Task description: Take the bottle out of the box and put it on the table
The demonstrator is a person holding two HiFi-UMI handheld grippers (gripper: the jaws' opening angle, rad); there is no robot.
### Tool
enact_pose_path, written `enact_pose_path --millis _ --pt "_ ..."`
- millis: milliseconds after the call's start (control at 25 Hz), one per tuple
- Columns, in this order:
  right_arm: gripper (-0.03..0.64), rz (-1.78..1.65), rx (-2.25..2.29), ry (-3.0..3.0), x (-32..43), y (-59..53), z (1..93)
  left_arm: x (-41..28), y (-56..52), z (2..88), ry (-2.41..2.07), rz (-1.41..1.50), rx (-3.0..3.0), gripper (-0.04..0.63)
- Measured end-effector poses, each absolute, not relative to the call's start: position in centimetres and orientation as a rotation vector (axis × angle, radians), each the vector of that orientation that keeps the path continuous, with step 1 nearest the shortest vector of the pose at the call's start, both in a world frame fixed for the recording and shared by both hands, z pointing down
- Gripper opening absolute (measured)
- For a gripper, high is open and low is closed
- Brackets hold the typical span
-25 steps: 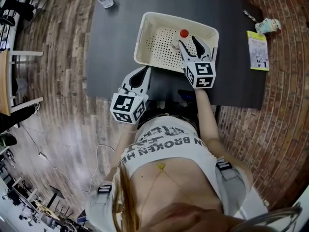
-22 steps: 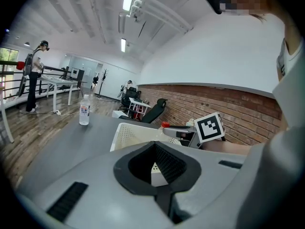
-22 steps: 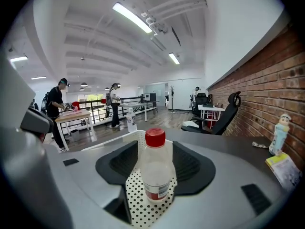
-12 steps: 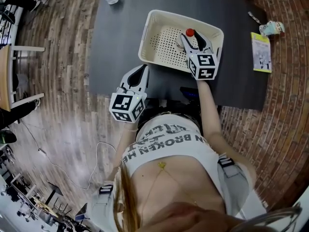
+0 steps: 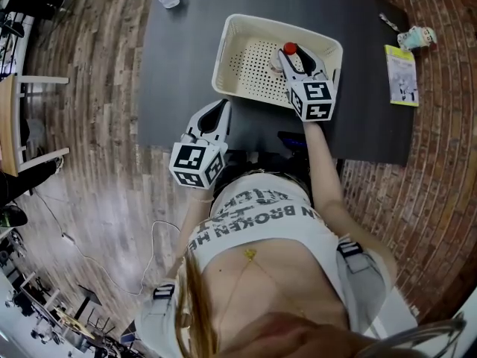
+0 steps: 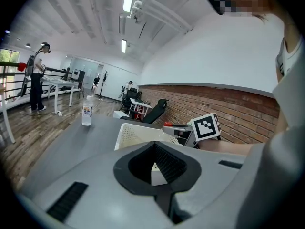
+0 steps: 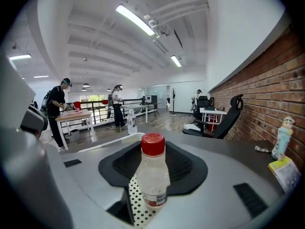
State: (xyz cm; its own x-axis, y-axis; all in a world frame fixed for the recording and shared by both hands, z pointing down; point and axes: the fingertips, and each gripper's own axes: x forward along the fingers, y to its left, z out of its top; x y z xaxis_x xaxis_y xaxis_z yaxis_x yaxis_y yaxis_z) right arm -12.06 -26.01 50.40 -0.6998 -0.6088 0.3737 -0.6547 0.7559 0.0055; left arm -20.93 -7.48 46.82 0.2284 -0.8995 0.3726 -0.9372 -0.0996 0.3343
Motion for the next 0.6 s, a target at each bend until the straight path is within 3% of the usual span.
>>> enact_pose_path --millis 600 --pt "0.143 0.121 0.946 -2.630 -12.2 -25.3 47.8 -20.5 -7.0 46.3 -1.678 0.090 2.041 0.005"
